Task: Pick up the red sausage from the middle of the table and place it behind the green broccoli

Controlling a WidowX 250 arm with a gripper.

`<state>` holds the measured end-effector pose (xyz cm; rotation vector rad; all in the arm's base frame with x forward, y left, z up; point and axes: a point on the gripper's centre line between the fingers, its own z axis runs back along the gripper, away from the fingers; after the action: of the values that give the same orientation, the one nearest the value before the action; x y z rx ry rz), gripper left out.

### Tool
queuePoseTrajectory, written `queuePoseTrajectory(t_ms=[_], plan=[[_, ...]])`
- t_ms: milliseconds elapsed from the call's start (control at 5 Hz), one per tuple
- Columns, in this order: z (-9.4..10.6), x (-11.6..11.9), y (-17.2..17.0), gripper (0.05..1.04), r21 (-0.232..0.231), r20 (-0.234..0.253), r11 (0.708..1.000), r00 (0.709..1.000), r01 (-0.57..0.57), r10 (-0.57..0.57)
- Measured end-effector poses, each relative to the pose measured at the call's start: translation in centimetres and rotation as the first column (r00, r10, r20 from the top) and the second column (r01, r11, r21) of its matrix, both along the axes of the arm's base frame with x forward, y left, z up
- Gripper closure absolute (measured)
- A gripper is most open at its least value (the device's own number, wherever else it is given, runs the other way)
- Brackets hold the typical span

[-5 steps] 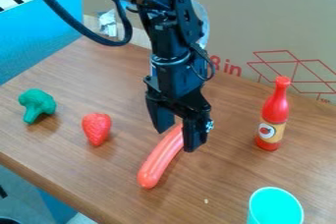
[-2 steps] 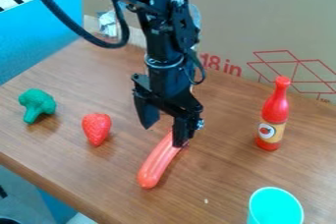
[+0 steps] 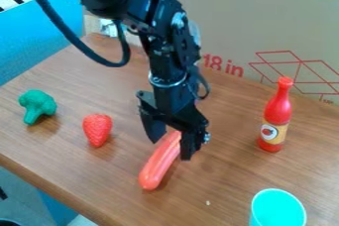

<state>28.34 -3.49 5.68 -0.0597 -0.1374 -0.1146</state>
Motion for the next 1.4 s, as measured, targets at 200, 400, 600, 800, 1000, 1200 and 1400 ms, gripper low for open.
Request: queuePoseTrajectory(t_ms=[200,400,600,800,1000,1200,1400], plan=[[-1.2,0.0,0.0,0.081,0.000,-0.037,1.000,0.999,-0.031,0.031],[-2.7,0.1,0.7,0.088,0.068,-0.091,0.995,0.993,-0.075,0.081],[-3.2,0.6,1.5,0.138,0.097,-0.104,0.988,0.986,-0.120,0.130],[-3.1,0.8,1.3,0.413,0.090,-0.114,0.990,0.986,-0.111,0.121],[-2.9,0.4,0.3,0.515,0.026,-0.146,0.996,0.985,-0.086,0.089],[0.4,0.4,-0.9,0.515,-0.092,-0.111,0.994,0.992,-0.067,0.056],[5.4,1.0,1.0,0.515,-0.115,-0.047,0.988,0.994,-0.099,0.094]])
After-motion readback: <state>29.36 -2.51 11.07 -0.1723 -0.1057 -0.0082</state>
